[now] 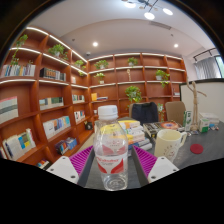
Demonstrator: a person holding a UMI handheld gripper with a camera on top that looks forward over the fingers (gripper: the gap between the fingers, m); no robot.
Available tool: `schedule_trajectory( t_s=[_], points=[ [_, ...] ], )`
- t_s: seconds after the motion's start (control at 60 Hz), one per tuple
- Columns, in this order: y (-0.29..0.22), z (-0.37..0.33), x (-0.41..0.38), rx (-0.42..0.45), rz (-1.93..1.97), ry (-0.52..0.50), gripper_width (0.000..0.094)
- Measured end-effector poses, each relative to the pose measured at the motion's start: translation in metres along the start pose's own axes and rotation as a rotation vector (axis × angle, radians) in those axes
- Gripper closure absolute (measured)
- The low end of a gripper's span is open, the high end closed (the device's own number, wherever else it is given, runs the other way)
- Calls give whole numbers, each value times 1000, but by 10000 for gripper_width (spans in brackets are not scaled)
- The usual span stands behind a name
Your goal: Pour water
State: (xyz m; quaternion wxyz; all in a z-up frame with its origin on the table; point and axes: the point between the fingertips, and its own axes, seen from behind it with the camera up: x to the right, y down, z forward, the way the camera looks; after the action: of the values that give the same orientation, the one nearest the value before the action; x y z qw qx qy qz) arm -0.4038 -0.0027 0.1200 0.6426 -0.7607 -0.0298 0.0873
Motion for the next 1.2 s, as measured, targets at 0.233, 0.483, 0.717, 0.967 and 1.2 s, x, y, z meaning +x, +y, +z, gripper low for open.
schedule_trajectory(
  t_s=[0.233,0.483,0.717,0.967,1.2],
  points=[
    [10,11,3,-9,-75,15,512],
    [9,15,5,-20,-52,14,585],
    [-16,25,13,-43,301,-23,585],
    [-61,48,24,42,1018,-177,586],
    [-90,59,56,139,1565,-258,585]
  ],
)
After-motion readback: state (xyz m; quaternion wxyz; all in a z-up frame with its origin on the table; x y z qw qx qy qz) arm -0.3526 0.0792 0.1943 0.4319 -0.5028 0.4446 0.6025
